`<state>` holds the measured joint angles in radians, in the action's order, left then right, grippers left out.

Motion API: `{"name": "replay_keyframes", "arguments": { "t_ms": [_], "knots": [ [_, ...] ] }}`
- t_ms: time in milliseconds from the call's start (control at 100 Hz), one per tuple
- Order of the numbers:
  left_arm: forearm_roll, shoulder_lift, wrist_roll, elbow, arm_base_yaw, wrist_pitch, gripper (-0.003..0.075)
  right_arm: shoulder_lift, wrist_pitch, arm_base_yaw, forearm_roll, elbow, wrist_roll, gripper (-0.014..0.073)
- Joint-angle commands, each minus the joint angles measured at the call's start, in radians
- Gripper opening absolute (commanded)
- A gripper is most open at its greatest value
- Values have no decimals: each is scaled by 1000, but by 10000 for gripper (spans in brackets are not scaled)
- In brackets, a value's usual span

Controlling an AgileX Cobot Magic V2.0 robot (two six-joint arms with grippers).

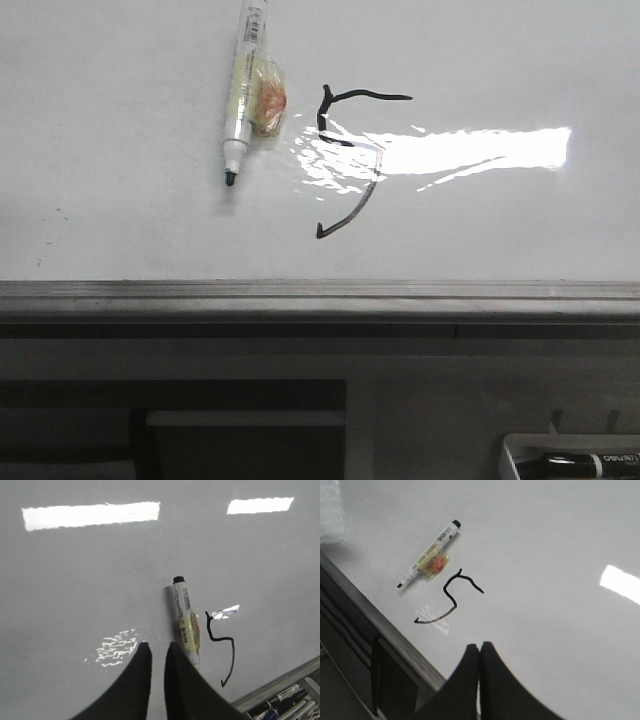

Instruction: Write number 5 on whiteboard

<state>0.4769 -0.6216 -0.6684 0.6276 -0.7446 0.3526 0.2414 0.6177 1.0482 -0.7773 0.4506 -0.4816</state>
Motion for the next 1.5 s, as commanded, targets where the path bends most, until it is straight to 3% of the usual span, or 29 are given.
{"name": "replay_keyframes", "arguments": {
  "t_ms": [0,810,890,1010,1170,1270,1380,1490],
  "knots": [
    [12,55,-3,-24,0,-52,-20,-43,-52,-7,-62,-25,-29,-61],
    [7,116,-3,-145,2,-75,-20,-100,-42,-7,-62,-64,-29,-62],
    [68,138,0,-193,8,-91,-20,-100,-42,-7,-62,-64,-29,-62],
    [212,205,0,-304,65,-256,-20,-100,-42,-7,-62,-64,-29,-62],
    [151,322,-9,-405,215,-545,-20,-100,-42,-7,-62,-64,-29,-62],
    [-61,356,148,-430,272,-586,-20,-100,-42,-7,-62,-64,-29,-62],
    [-388,371,522,-457,302,-577,-20,-100,-42,-7,-62,-64,-29,-62],
    [-483,399,751,-496,314,-571,-20,-100,-42,-7,-62,-64,-29,-62]
  ]
}}
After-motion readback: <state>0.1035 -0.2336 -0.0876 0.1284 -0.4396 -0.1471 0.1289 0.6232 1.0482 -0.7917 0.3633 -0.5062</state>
